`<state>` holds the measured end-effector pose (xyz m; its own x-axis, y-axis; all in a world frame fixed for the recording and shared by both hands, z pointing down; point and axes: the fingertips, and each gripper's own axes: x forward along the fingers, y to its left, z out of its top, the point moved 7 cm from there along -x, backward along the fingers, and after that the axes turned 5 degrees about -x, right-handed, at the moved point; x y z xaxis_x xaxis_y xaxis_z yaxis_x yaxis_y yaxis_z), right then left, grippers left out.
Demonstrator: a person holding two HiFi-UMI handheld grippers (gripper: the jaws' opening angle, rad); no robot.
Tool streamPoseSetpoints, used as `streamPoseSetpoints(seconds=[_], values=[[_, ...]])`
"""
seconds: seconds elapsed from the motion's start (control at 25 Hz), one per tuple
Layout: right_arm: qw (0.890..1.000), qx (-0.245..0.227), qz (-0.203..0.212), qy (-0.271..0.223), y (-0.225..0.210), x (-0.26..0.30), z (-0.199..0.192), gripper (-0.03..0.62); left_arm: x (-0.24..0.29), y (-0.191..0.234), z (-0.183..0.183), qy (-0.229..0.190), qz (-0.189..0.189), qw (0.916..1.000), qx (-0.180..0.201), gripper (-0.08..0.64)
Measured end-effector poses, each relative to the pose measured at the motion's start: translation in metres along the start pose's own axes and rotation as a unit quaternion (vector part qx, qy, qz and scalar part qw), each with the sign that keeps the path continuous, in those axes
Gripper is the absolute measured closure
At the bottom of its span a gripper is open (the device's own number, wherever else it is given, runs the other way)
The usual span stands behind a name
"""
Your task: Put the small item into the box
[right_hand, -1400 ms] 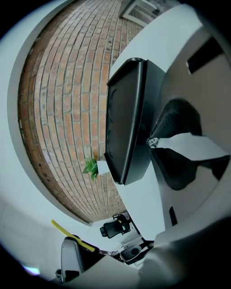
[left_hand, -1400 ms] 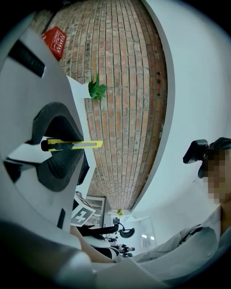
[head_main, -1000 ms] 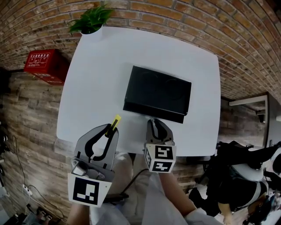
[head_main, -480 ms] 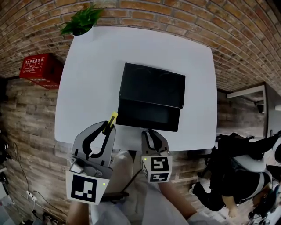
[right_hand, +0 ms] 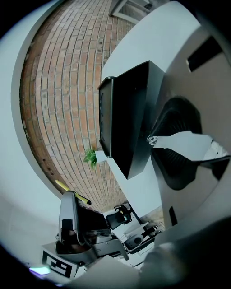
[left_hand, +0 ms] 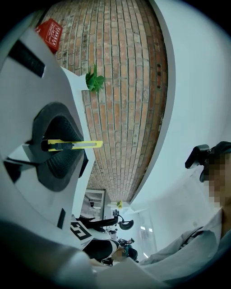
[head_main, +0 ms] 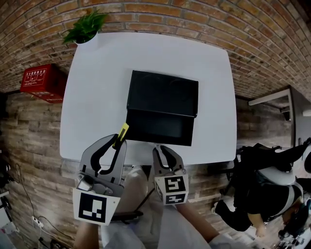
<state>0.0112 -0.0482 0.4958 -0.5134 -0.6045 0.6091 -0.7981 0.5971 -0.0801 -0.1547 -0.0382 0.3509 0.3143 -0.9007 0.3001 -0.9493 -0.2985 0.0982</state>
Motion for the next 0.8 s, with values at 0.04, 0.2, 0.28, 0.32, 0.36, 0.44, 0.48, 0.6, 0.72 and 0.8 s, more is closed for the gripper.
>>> streamPoseSetpoints(seconds=[0.04, 0.2, 0.28, 0.32, 0.36, 0.44, 0.48, 0.6, 0.72, 0.8], values=[[1.000, -0.004, 0.002, -0.002, 0.000, -0.005, 0.001, 0.502, -0.001, -0.001, 0.002, -0.002, 0.000, 1.0000, 0.001, 0.495], [0.999, -0.013, -0.012, -0.037, -0.009, -0.029, 0.022, 0.506, -0.002, -0.008, 0.014, -0.014, -0.004, 0.9999, 0.007, 0.495], [0.997, -0.016, -0.028, -0.064, -0.019, -0.042, 0.038, 0.520, -0.002, -0.011, 0.022, -0.023, -0.008, 0.9996, 0.012, 0.495], [0.996, -0.018, -0.035, -0.075, -0.024, -0.048, 0.047, 0.524, -0.003, -0.013, 0.027, -0.027, -0.009, 0.9995, 0.014, 0.495], [0.995, -0.020, -0.041, -0.087, -0.029, -0.054, 0.055, 0.525, -0.004, -0.014, 0.031, -0.031, -0.010, 0.9993, 0.016, 0.495], [0.992, -0.027, -0.054, -0.108, -0.038, -0.067, 0.072, 0.526, -0.006, -0.018, 0.041, -0.041, -0.010, 0.9990, 0.017, 0.495], [0.990, -0.034, -0.062, -0.118, -0.042, -0.073, 0.080, 0.526, -0.007, -0.019, 0.046, -0.046, -0.010, 0.9987, 0.019, 0.495], [0.984, -0.049, -0.085, -0.150, -0.055, -0.092, 0.105, 0.526, -0.010, -0.024, 0.060, -0.061, -0.011, 0.9977, 0.026, 0.495], [0.978, -0.053, -0.099, -0.179, -0.064, -0.109, 0.126, 0.526, -0.014, -0.028, 0.073, -0.072, -0.011, 0.9968, 0.031, 0.495], [0.974, -0.057, -0.105, -0.192, -0.068, -0.120, 0.137, 0.526, -0.017, -0.029, 0.080, -0.079, -0.010, 0.9962, 0.035, 0.495]])
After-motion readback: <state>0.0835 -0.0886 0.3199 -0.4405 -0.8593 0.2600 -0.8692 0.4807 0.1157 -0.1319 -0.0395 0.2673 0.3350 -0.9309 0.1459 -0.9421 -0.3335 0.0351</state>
